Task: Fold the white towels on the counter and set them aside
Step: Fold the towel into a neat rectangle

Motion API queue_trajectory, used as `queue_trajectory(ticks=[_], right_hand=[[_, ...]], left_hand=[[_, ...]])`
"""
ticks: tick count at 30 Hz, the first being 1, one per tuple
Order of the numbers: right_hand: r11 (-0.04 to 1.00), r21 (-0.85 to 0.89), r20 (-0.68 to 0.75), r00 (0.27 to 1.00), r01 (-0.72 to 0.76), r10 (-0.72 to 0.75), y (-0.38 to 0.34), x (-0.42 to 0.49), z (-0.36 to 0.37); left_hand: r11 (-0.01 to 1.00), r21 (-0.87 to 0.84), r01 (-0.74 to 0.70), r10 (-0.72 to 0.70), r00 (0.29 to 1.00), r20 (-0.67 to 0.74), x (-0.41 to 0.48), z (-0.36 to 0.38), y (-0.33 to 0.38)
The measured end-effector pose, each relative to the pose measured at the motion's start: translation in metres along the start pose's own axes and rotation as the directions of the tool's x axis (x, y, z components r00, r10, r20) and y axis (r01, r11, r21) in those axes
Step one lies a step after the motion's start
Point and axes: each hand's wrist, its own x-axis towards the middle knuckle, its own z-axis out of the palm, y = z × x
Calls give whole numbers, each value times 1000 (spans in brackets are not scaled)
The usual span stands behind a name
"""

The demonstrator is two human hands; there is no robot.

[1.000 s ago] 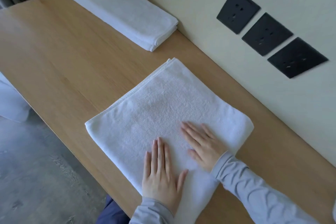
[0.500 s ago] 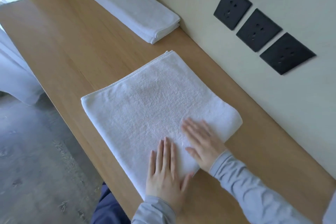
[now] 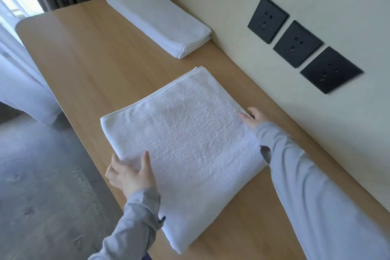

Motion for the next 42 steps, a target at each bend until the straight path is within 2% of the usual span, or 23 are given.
queue_trajectory(ticks=[2,4,6,8,10,12,14,16,18,20,22,23,25,27,28,29,30,31,32,34,37,40,42], right_hand=[[999,-5,-8,999,-48,48,-8,12,4],[993,69,9,995,-97,97,-14,17,6],[985,64,68,986,-159,155,-21,23,4],[978,-2,120,971,-209,208,-28,25,0],[978,-30,112,972,-206,208,-34,20,-6],[980,17,54,979,-199,198,-34,5,-12],[966,89,-3,969,-244,245,-27,-21,-17],[934,170,-75,941,-315,331,-14,-61,-18],[856,335,-144,877,-394,459,7,-111,-7],[742,516,-168,799,-428,578,25,-161,14],[615,672,-169,723,-413,670,36,-197,39],[585,684,-179,678,-435,713,42,-208,50],[598,600,-231,601,-531,765,54,-219,74],[713,433,-370,612,-552,699,53,-224,93],[815,307,-460,673,-492,579,48,-225,102],[905,144,-517,749,-400,414,38,-225,111],[954,-23,-518,820,-299,245,27,-226,120],[964,-162,-467,877,-210,113,17,-227,130],[954,-260,-403,915,-148,32,10,-228,139],[934,-338,-324,946,-118,2,4,-231,148],[932,-348,-315,949,-101,-14,9,-237,148],[921,-390,-248,962,10,-115,13,-251,153],[897,-433,-183,966,88,-183,18,-264,157]], left_hand=[[975,30,222,-221,975,-21,23,3,7],[928,66,367,-370,929,23,42,4,8],[914,33,403,-404,908,108,54,6,6],[930,-17,367,-359,916,178,59,5,8],[967,-54,247,-234,954,189,60,3,12],[997,-72,38,-23,979,201,59,-1,22],[982,-61,-178,188,946,264,64,-3,43],[943,-25,-331,315,869,381,76,4,70],[897,19,-441,369,772,518,90,24,100],[840,79,-537,357,656,665,98,56,125],[730,156,-666,303,520,798,92,94,139],[669,181,-721,269,461,846,85,110,140],[532,200,-823,237,371,898,70,130,134],[283,187,-941,320,277,906,60,130,119],[118,142,-983,387,177,905,56,123,109],[-38,63,-997,424,41,905,51,112,98],[-157,-30,-987,406,-92,909,47,98,86],[-232,-117,-966,356,-196,914,43,83,72],[-271,-182,-945,288,-260,922,42,68,59],[-315,-248,-916,185,-315,931,49,47,41],[-375,-284,-882,125,-352,927,58,36,44],[-421,-327,-846,45,-380,924,61,24,56],[-473,-389,-791,-17,-433,901,67,10,53]])
